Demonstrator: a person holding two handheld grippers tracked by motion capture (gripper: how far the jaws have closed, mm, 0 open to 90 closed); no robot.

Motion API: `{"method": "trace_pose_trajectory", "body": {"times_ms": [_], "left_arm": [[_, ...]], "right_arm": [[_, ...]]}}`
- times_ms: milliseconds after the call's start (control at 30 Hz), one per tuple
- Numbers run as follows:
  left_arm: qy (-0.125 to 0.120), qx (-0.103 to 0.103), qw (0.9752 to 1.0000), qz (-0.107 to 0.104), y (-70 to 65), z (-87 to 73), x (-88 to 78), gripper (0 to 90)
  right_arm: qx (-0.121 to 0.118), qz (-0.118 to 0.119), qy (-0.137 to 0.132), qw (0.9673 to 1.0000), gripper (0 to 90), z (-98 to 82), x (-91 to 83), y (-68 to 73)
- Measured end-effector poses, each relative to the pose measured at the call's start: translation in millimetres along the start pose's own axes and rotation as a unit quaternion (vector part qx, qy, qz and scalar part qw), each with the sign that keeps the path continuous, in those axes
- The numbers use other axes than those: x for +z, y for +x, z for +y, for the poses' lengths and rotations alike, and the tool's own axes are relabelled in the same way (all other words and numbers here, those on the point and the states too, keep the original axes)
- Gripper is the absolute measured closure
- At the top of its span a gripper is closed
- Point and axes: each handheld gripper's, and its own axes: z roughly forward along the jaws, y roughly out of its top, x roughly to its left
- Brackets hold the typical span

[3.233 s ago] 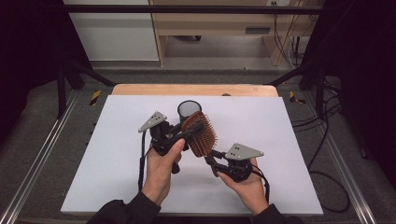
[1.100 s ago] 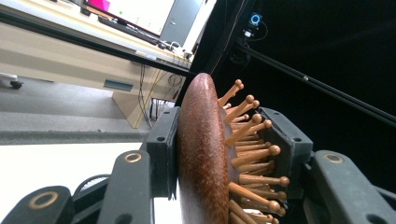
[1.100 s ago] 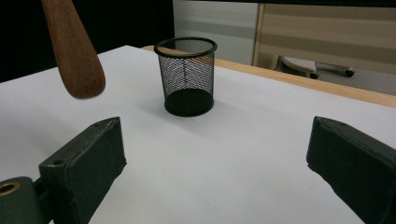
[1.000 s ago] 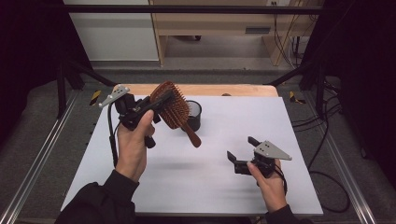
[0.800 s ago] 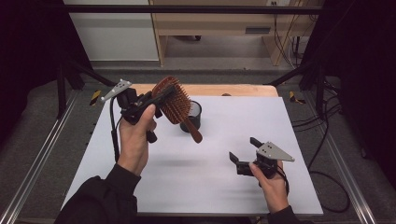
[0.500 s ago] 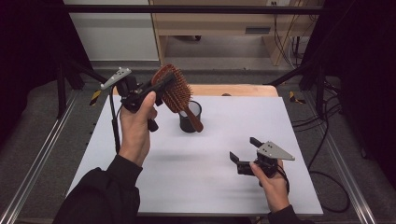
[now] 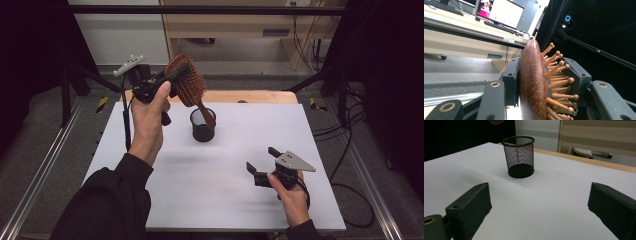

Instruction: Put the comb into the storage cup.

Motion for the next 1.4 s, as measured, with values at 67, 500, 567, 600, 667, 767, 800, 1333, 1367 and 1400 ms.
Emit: {"method": "trace_pose_trajectory", "body": {"times_ms": [67, 500, 567, 600, 667, 767, 800, 1333, 1367, 1400], "left_arm": [[-0.002, -0.003, 1.0, 0.0, 1.9, 0.5, 1.4, 51.8], [-0.004, -0.001, 1.0, 0.008, 8.7, 5.1, -0.9, 51.7], [-0.003, -0.001, 0.9999, 0.01, 9.4, 5.1, -0.4, 51.7], [-0.003, 0.0, 0.9999, 0.01, 9.6, 5.1, 0.3, 51.7], [0.0, 0.002, 0.9999, 0.01, 9.8, 5.0, 1.5, 51.7], [0.002, 0.009, 0.9999, 0.013, 9.5, 5.8, 2.3, 51.7], [0.001, 0.012, 0.9998, 0.015, 9.6, 6.3, 3.0, 51.7], [0.014, 0.041, 0.9988, 0.024, 29.1, -0.9, 35.6, 51.7], [0.014, 0.043, 0.9987, 0.023, 28.9, -1.1, 36.5, 51.6], [0.014, 0.046, 0.9986, 0.022, 28.2, -1.5, 38.3, 51.6]], "right_arm": [[0.0, 0.002, 0.003, 1.0, 4.8, -0.5, 1.1, -0.2], [0.0, 0.0, 0.002, 1.0, 4.8, -0.8, 0.0, -1.3], [0.0, 0.001, 0.001, 1.0, 4.8, -0.7, 0.1, -1.2], [0.001, 0.001, 0.001, 1.0, 4.8, -0.7, 0.1, -1.3], [0.001, 0.002, 0.0, 1.0, 4.7, -0.8, 0.0, -1.3], [0.005, 0.003, -0.001, 1.0, 4.6, -0.9, 0.1, -1.3], [0.004, 0.003, -0.002, 1.0, 4.6, -0.9, 0.1, -1.3], [0.003, 0.006, -0.002, 1.0, 4.7, -2.4, 1.9, -1.1], [0.003, 0.005, -0.002, 1.0, 4.7, -2.5, 2.0, -2.2], [0.003, 0.004, -0.003, 1.0, 4.7, -2.5, 2.1, -2.3]]}}
